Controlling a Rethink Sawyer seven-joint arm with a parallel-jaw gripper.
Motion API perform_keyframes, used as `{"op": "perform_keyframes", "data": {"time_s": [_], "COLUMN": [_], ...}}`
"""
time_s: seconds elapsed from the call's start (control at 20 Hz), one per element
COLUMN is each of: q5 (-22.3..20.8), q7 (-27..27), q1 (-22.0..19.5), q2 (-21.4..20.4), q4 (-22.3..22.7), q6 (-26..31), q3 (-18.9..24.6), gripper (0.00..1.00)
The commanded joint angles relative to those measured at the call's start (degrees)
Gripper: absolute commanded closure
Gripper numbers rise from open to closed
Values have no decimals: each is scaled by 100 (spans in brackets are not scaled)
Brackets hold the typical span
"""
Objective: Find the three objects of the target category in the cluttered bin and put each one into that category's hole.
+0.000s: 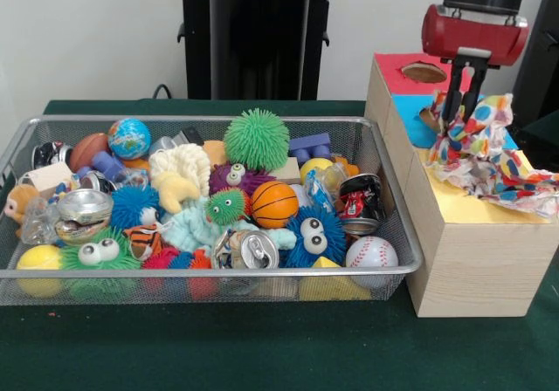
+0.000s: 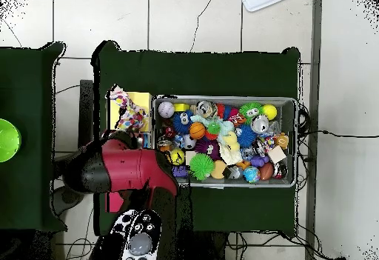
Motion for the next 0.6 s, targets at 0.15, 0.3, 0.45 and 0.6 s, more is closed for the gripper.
{"op": "perform_keyframes", "data": {"time_s": [0.15, 0.3, 0.45, 0.6], "q5": [198, 334, 481, 669], "q7": [1095, 1199, 1345, 1446], "q1": [-178, -119, 71, 219], "q2": [322, 420, 594, 672], "q4": [358, 241, 4, -163], "q6": [-350, -344, -258, -111], "q3": [402, 411, 259, 173], "gripper": [100, 100, 100, 100]}}
